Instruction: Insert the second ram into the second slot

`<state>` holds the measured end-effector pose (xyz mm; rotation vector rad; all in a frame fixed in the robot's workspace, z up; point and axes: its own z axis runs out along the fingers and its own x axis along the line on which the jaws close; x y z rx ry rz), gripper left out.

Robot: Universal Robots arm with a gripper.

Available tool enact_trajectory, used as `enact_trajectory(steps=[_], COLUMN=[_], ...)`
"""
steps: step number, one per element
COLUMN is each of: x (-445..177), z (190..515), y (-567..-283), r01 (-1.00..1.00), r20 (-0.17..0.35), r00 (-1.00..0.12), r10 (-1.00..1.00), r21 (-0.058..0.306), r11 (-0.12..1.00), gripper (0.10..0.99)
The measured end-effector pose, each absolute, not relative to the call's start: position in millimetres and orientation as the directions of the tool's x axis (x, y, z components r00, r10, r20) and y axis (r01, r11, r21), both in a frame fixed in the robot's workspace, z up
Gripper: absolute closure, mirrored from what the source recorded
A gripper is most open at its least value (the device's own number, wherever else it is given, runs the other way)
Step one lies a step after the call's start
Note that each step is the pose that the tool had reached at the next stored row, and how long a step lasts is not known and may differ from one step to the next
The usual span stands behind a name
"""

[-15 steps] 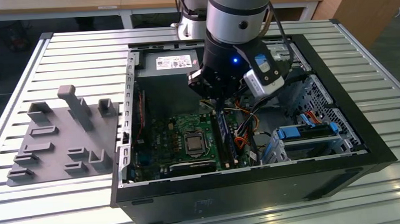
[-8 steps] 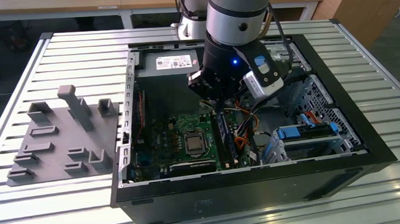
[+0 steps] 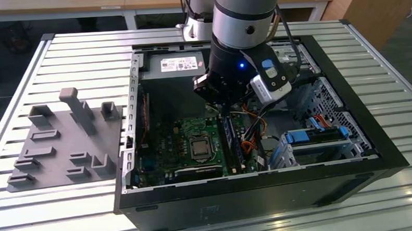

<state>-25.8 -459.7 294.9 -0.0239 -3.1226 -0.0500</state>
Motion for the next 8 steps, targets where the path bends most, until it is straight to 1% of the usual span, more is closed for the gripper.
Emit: enact_trajectory(steps=[8], x=[-25.8], z=[291.0], y=[-459.9], r01=[0.016], r20=[0.021], r00=[-1.0], r10=[0.015], r21=[0.03], r11=[0.999], gripper=[0.969])
